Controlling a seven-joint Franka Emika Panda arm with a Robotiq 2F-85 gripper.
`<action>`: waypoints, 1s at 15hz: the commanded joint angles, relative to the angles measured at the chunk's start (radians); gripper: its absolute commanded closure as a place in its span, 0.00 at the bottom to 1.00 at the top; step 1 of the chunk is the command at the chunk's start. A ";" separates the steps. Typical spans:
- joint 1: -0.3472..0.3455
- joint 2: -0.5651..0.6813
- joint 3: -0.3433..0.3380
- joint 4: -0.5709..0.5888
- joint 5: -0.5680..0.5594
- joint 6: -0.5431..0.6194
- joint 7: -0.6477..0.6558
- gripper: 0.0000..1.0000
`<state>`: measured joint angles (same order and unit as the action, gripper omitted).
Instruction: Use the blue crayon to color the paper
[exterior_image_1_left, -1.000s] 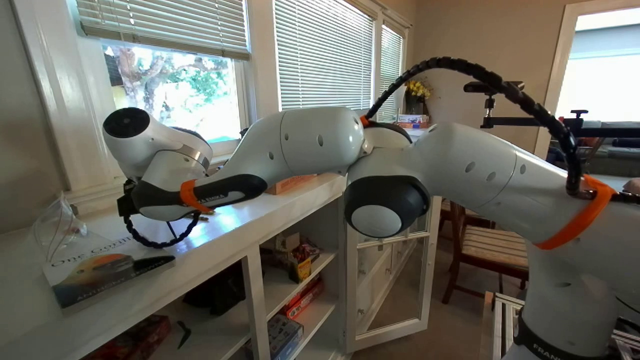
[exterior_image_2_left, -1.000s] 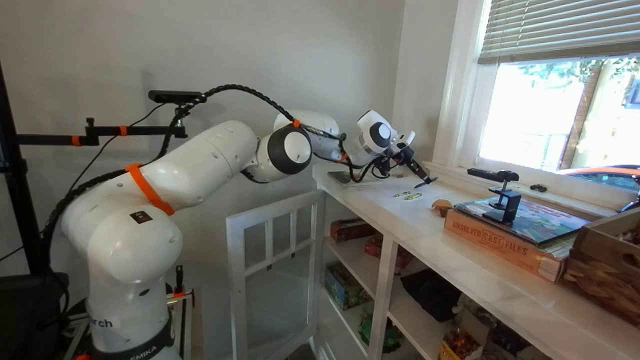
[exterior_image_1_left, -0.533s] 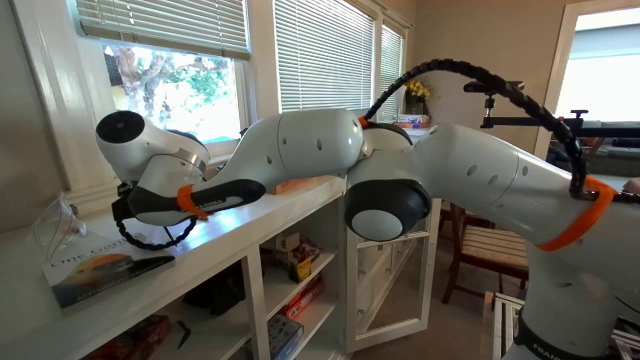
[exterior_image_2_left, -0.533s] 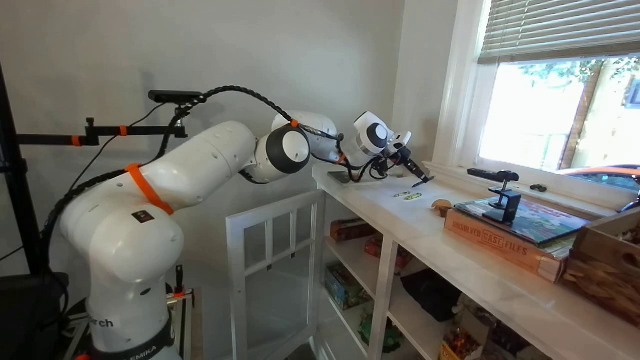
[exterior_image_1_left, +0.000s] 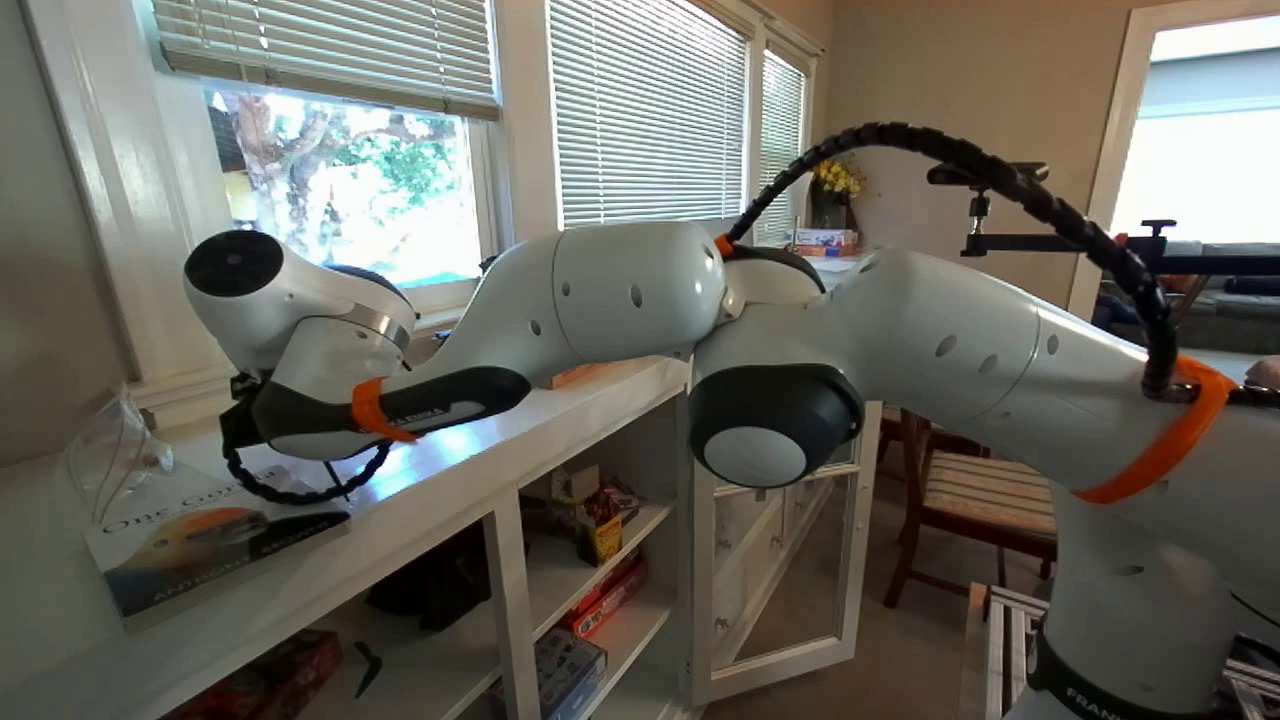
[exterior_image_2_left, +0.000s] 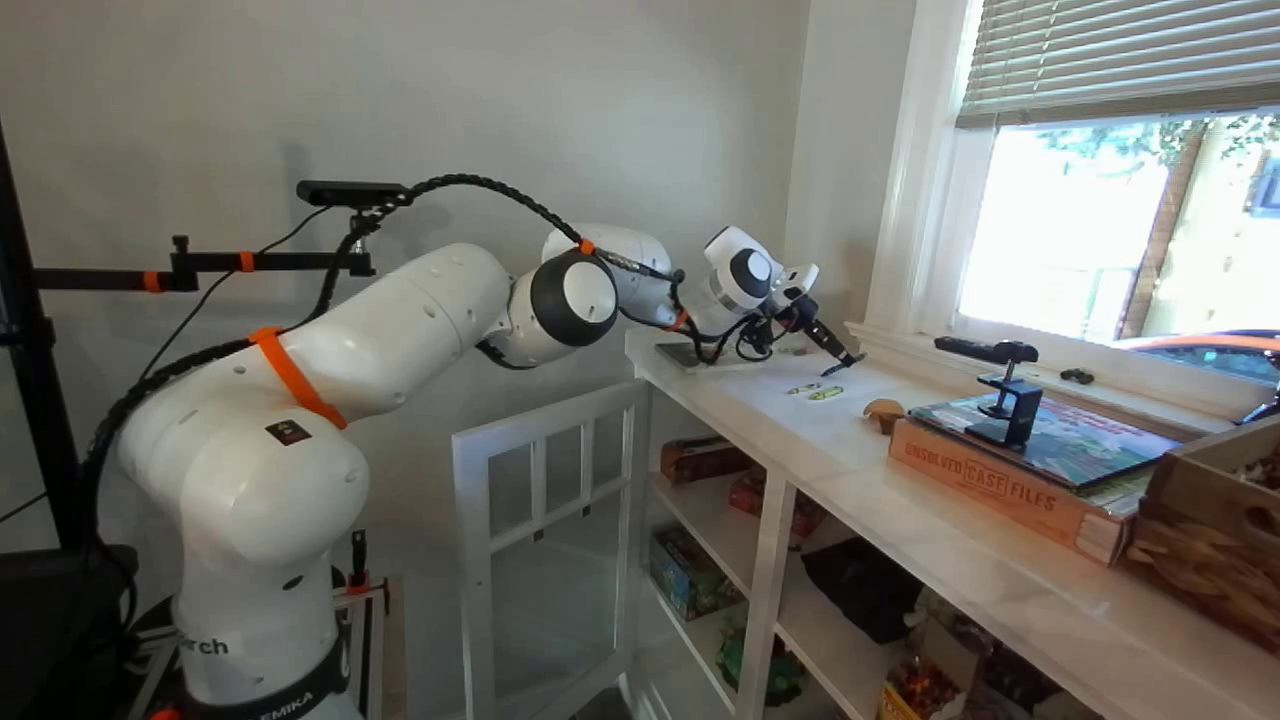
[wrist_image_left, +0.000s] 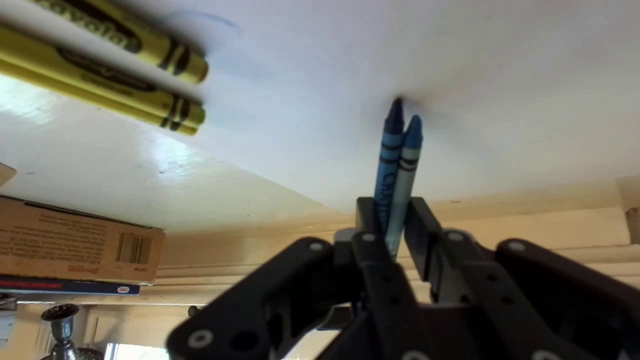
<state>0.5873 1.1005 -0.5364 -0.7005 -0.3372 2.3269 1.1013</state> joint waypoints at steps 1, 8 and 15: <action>0.012 0.005 -0.035 -0.037 -0.025 0.026 0.047 0.95; 0.022 0.003 -0.062 -0.060 -0.021 0.025 0.058 0.95; 0.038 0.008 -0.061 -0.056 -0.016 0.030 0.049 0.95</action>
<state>0.6041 1.1004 -0.5850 -0.7322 -0.3373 2.3313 1.1194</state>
